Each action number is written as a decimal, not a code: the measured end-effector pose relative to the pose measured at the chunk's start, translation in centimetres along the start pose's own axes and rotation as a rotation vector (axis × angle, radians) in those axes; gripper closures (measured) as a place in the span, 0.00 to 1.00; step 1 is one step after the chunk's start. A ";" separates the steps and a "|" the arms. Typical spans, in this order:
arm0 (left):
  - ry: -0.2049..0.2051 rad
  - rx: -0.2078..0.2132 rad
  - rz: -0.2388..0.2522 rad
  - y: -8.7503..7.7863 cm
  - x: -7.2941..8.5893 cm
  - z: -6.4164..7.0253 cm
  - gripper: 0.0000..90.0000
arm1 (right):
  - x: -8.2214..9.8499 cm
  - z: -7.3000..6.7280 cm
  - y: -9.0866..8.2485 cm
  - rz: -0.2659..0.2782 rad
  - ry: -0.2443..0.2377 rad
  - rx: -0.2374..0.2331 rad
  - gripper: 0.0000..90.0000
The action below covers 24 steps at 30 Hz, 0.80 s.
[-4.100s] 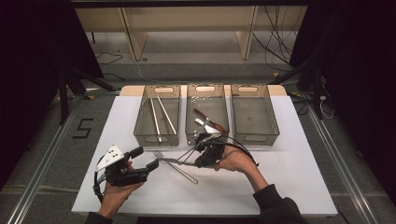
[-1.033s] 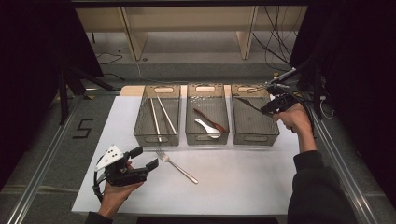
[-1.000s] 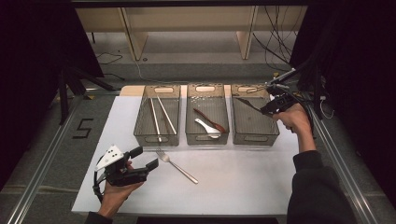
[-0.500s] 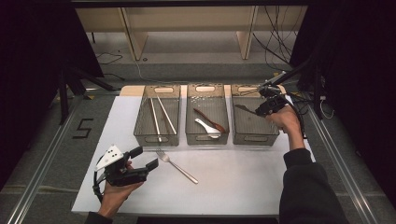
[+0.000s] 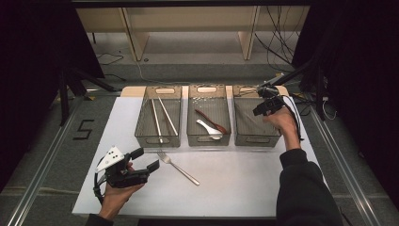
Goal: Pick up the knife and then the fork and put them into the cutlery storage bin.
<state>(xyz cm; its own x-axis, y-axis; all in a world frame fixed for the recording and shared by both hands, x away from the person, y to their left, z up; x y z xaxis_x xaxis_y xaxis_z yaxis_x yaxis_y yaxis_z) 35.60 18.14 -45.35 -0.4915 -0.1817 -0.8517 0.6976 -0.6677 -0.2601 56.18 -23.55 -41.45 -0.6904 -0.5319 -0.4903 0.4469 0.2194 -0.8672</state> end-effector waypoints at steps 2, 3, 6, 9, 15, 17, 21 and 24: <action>0.001 0.000 -0.001 0.0 0.0 0.0 0.18 | -0.1 -0.1 -0.5 0.018 0.000 0.003 0.70; 0.001 0.000 -0.002 0.0 0.0 0.0 0.18 | -0.2 -0.1 -0.8 0.028 0.000 -0.007 0.68; 0.003 0.000 -0.004 0.0 0.0 0.1 0.18 | -0.1 -0.5 -1.3 0.047 -0.009 -0.025 0.61; 0.003 -0.001 -0.004 0.1 0.0 0.0 0.18 | 0.0 -1.1 -1.9 0.078 -0.015 -0.051 0.51; 0.003 -0.002 -0.003 0.1 0.0 0.0 0.18 | 0.1 -2.8 -3.0 0.143 -0.046 -0.074 0.39; 0.003 -0.003 -0.003 0.1 0.0 0.0 0.18 | 0.2 -3.7 -3.3 0.159 -0.066 -0.091 0.37; 0.004 -0.003 -0.004 0.1 0.0 0.0 0.18 | 0.2 -5.7 -3.9 0.191 -0.109 -0.119 0.35; 0.003 -0.003 -0.003 0.1 0.0 0.0 0.18 | 0.2 -7.1 -4.2 0.209 -0.136 -0.131 0.33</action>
<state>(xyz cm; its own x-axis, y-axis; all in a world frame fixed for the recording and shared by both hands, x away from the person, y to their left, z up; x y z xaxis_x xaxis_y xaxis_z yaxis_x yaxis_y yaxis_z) 35.62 18.08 -45.39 -0.4919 -0.1780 -0.8523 0.6979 -0.6658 -0.2639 50.12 -18.79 -38.47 -0.5038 -0.5671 -0.6516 0.4882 0.4353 -0.7564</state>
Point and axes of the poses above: each handheld gripper's, and its own axes: y roughly forward along the jaws, x roughly out of its underside, z roughly to its right, the point moved 5 cm from there along y, roughly forward along the jaws, and after that the axes turned 14 degrees about -y, right-handed, at the moved point
